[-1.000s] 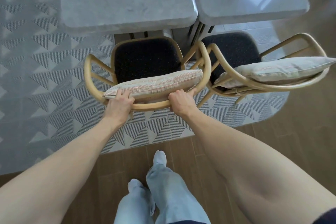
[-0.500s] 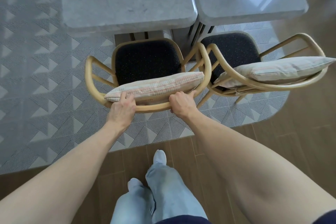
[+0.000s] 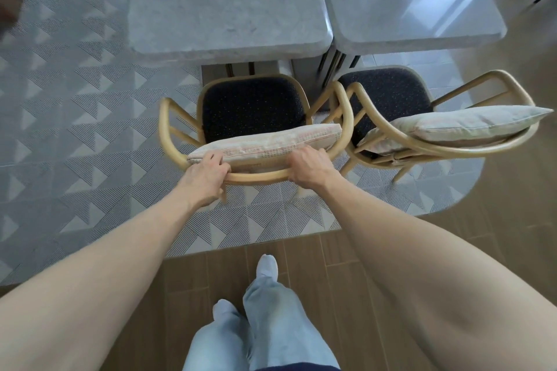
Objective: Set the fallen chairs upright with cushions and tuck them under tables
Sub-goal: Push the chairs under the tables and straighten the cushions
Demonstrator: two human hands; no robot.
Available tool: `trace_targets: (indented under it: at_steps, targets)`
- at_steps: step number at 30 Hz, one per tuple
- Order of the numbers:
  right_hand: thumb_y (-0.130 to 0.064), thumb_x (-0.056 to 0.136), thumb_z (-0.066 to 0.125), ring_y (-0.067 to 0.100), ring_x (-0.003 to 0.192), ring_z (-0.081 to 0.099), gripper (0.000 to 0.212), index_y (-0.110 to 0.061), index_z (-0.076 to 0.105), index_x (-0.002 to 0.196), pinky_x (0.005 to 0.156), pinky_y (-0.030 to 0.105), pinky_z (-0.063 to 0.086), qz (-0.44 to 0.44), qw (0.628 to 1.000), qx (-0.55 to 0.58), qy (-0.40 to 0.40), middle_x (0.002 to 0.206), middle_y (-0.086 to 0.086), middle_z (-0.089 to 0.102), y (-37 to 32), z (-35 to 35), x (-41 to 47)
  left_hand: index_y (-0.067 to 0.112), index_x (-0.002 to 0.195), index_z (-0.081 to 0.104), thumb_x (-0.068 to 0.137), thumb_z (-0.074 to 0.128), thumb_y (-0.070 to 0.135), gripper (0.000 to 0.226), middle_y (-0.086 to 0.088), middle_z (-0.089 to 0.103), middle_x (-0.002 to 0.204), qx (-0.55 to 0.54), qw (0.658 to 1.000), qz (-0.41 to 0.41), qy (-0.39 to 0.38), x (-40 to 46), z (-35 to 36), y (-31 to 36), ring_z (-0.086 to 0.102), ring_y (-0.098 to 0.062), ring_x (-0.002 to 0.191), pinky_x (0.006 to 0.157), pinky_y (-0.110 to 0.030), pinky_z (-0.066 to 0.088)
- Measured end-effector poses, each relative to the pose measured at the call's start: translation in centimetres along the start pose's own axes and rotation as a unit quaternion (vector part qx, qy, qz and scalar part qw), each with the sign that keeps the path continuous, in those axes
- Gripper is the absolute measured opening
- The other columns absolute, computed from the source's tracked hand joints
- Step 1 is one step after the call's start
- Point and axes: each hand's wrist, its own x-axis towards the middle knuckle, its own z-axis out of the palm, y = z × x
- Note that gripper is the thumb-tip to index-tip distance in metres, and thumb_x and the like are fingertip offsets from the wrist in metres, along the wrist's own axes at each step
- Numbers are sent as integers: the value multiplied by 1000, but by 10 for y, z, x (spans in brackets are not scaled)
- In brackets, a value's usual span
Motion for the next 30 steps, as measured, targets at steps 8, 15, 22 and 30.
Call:
trace_targets:
  at_steps: [8, 15, 22, 30]
  targets:
    - [-14, 95, 66, 27, 118, 51, 29, -11, 67, 124, 96, 46, 49, 28, 996, -81, -27, 127, 8, 58, 10, 12, -6, 15, 148, 45, 87, 76, 20, 69, -6, 44, 143, -91, 995, -35, 1, -5, 25, -6, 36, -25, 136, 112, -42, 40]
    - [-18, 98, 60, 24, 104, 57, 18, -13, 76, 106, 87, 39, 48, 19, 985, -155, 67, 109, 6, 62, -1, 40, -1, 18, 150, 46, 94, 65, 11, 59, -10, 37, 141, -116, 985, -79, 102, -5, 59, 8, 37, -27, 130, 109, -41, 46]
    - [-23, 98, 62, 25, 106, 59, 22, -9, 75, 109, 88, 40, 51, -2, 986, -150, 78, 111, 9, 63, 4, 48, -6, 19, 142, 57, 99, 59, 17, 43, -12, 45, 130, -112, 984, -81, 117, 3, 60, 1, 39, -31, 127, 106, -47, 47]
    - [-27, 97, 64, 24, 103, 58, 26, -6, 74, 109, 84, 38, 51, -5, 986, -132, 99, 110, 9, 62, 6, 53, -13, 17, 138, 60, 101, 55, 16, 38, -14, 43, 126, -113, 982, -83, 127, 1, 61, 3, 39, -33, 125, 101, -51, 50]
